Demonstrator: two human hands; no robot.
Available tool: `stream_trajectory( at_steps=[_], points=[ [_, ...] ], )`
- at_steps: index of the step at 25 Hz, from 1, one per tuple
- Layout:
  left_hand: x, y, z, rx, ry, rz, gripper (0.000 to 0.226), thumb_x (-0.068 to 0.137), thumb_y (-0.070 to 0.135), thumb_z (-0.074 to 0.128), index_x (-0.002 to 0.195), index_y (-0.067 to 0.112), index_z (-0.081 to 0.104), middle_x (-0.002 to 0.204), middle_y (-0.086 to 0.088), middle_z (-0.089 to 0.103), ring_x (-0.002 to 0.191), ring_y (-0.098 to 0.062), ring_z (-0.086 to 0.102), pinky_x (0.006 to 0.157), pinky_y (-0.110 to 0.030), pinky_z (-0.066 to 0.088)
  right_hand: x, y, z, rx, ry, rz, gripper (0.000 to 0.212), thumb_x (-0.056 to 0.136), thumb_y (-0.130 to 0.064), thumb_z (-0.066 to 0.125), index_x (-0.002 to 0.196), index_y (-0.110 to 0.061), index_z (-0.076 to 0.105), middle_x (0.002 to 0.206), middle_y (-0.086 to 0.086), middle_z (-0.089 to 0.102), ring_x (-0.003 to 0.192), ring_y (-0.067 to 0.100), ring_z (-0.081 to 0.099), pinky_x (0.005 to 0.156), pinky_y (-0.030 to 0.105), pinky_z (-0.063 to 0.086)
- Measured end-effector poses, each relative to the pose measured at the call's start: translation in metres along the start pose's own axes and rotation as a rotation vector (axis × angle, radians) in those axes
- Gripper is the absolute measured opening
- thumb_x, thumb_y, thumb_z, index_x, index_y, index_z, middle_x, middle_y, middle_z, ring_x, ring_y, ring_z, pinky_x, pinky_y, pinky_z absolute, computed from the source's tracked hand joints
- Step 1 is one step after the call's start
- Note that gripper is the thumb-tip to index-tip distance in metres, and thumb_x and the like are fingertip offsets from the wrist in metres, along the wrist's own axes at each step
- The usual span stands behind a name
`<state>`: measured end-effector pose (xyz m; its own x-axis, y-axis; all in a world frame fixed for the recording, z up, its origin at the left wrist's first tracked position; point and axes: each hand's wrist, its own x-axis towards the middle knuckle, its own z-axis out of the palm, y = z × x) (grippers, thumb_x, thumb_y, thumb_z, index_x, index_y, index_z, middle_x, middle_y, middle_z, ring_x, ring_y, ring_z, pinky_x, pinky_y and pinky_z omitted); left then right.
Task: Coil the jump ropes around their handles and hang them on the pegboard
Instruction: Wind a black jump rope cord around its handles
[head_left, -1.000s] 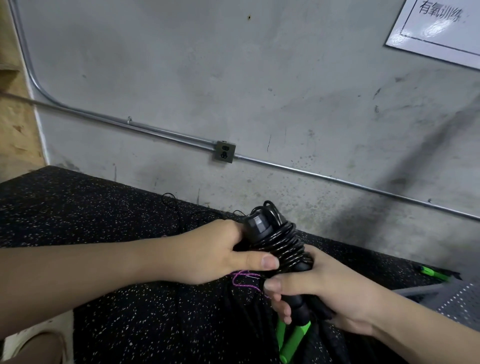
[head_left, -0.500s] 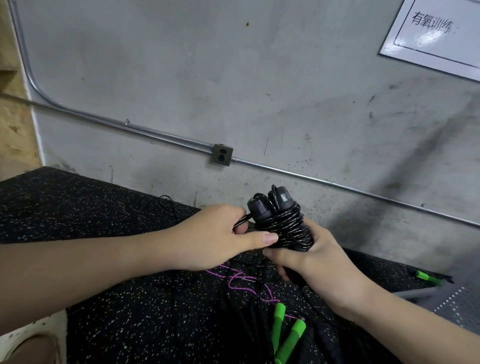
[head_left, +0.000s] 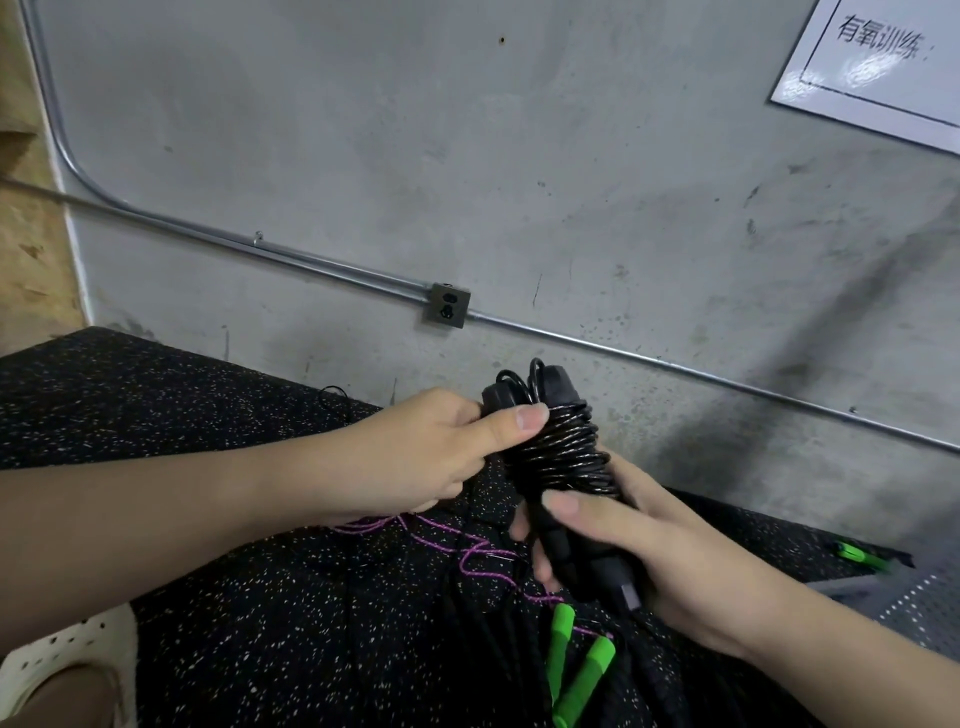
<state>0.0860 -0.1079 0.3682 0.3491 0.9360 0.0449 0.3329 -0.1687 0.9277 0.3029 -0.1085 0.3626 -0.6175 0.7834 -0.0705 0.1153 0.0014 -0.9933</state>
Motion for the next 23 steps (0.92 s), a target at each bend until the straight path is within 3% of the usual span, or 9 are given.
stream_trajectory(
  at_steps=[2, 4, 6, 7, 9, 12, 17, 21, 23],
  points=[
    [-0.002, -0.003, 0.004, -0.090, -0.041, 0.006, 0.052, 0.078, 0.071, 0.054, 0.060, 0.027, 0.033, 0.052, 0.004, 0.020, 0.042, -0.010, 0.016, 0.040, -0.023, 0.015, -0.003, -0.002, 0.000, 0.169, -0.088, 0.062, 0.050, 0.079, -0.031, 0.078, 0.119, -0.014, 0.055, 0.101, 0.026, 0.064, 0.067, 0.030, 0.058, 0.060, 0.037, 0.049],
    [0.000, -0.008, 0.005, -0.099, -0.046, 0.033, 0.054, 0.076, 0.075, 0.055, 0.063, 0.025, 0.038, 0.052, 0.004, 0.021, 0.042, -0.010, 0.018, 0.039, -0.024, 0.016, -0.002, 0.001, 0.000, 0.155, -0.114, 0.062, 0.041, 0.080, -0.027, 0.079, 0.107, -0.009, 0.054, 0.091, 0.023, 0.060, 0.060, 0.026, 0.054, 0.057, 0.034, 0.046],
    [0.002, -0.011, 0.004, -0.009, -0.034, 0.044, 0.065, 0.071, 0.088, 0.054, 0.064, 0.023, 0.055, 0.052, 0.002, 0.025, 0.041, -0.011, 0.021, 0.041, -0.025, 0.019, 0.001, 0.003, 0.002, 0.102, -0.064, 0.021, 0.033, 0.079, -0.018, 0.080, 0.097, -0.009, 0.053, 0.080, 0.020, 0.054, 0.055, 0.024, 0.052, 0.055, 0.032, 0.045],
    [0.002, -0.011, 0.002, 0.058, -0.019, 0.025, 0.077, 0.066, 0.095, 0.053, 0.073, 0.020, 0.066, 0.052, -0.001, 0.028, 0.041, -0.012, 0.024, 0.041, -0.025, 0.022, 0.002, 0.004, 0.003, 0.093, -0.029, -0.002, 0.030, 0.079, -0.014, 0.079, 0.096, -0.010, 0.053, 0.077, 0.019, 0.052, 0.054, 0.024, 0.051, 0.054, 0.032, 0.044],
    [0.002, -0.010, -0.001, 0.171, 0.031, -0.060, 0.108, 0.061, 0.101, 0.047, 0.095, 0.000, 0.066, 0.050, -0.004, 0.037, 0.040, -0.017, 0.034, 0.041, -0.023, 0.031, 0.002, 0.002, 0.006, 0.069, 0.045, -0.036, 0.024, 0.080, -0.010, 0.076, 0.093, -0.014, 0.056, 0.070, 0.019, 0.050, 0.052, 0.024, 0.048, 0.049, 0.029, 0.042],
    [0.004, -0.007, 0.001, 0.184, 0.051, -0.127, 0.105, 0.067, 0.095, 0.048, 0.100, -0.003, 0.064, 0.050, 0.000, 0.048, 0.042, -0.017, 0.045, 0.042, -0.023, 0.037, 0.002, 0.000, 0.004, -0.105, 0.157, -0.093, 0.027, 0.084, -0.006, 0.076, 0.083, -0.029, 0.063, 0.059, 0.015, 0.052, 0.046, 0.022, 0.047, 0.039, 0.020, 0.038],
    [0.006, 0.000, 0.012, -0.092, -0.018, -0.119, 0.051, 0.088, 0.063, 0.059, 0.093, 0.012, 0.063, 0.059, 0.011, 0.034, 0.044, -0.004, 0.027, 0.038, -0.019, 0.026, 0.008, 0.009, -0.008, -0.365, 0.268, -0.225, 0.041, 0.085, -0.001, 0.078, 0.103, -0.035, 0.067, 0.070, -0.007, 0.059, 0.061, 0.009, 0.052, 0.060, 0.022, 0.044],
    [0.006, -0.002, 0.015, 0.099, 0.020, -0.036, 0.082, 0.075, 0.081, 0.052, 0.093, 0.002, 0.061, 0.056, 0.002, 0.036, 0.043, -0.011, 0.033, 0.041, -0.023, 0.028, 0.013, 0.016, -0.006, -0.550, 0.301, -0.274, 0.051, 0.082, -0.006, 0.077, 0.120, -0.035, 0.059, 0.079, -0.006, 0.064, 0.066, 0.014, 0.056, 0.063, 0.031, 0.050],
    [0.005, -0.003, 0.015, 0.218, 0.064, 0.018, 0.085, 0.071, 0.083, 0.049, 0.094, 0.003, 0.067, 0.050, 0.005, 0.039, 0.042, -0.009, 0.037, 0.044, -0.023, 0.029, 0.012, 0.018, -0.002, -0.568, 0.276, -0.259, 0.060, 0.084, -0.010, 0.079, 0.130, -0.038, 0.053, 0.091, -0.005, 0.069, 0.077, 0.021, 0.065, 0.072, 0.036, 0.056]
  ],
)
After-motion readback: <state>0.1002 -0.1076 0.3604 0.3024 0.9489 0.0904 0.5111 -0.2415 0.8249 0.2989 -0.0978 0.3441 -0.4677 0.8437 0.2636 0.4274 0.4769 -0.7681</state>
